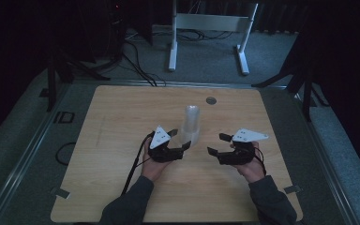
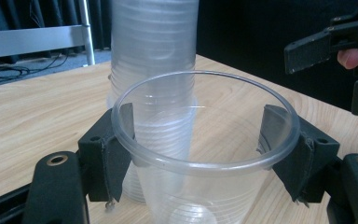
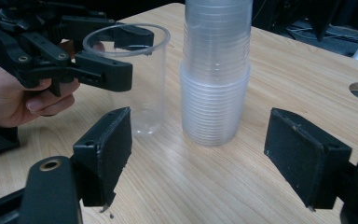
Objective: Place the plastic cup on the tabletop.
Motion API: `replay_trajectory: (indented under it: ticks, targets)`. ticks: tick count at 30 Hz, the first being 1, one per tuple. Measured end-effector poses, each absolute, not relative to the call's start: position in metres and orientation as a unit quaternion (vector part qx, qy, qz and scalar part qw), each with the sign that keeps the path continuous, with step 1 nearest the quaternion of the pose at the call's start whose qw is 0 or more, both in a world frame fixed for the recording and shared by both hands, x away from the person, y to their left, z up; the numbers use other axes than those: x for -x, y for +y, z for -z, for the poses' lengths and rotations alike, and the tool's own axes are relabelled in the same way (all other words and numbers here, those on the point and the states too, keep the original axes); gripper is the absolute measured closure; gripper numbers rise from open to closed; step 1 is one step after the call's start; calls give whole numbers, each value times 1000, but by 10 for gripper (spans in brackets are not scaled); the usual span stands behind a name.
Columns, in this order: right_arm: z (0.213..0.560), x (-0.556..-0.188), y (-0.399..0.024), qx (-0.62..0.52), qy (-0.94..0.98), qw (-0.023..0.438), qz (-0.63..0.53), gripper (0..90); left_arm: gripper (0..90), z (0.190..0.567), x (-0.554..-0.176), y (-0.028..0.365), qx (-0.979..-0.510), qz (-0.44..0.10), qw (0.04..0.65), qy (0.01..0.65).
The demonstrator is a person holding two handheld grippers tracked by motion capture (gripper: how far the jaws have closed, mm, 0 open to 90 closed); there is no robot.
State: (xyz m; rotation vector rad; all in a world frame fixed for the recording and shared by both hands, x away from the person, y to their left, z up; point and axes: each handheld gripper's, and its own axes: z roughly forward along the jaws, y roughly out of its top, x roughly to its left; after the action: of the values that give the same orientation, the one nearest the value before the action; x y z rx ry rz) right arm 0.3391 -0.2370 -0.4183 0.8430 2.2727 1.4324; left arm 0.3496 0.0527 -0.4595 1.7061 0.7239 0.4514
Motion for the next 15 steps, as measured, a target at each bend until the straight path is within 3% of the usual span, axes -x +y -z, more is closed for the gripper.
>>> replay_trajectory:
  ticks: [15]
  targets:
    - [418,-339,-237,-295,796,163,-503,230,272,468,-350,48,-740,-194,567,306]
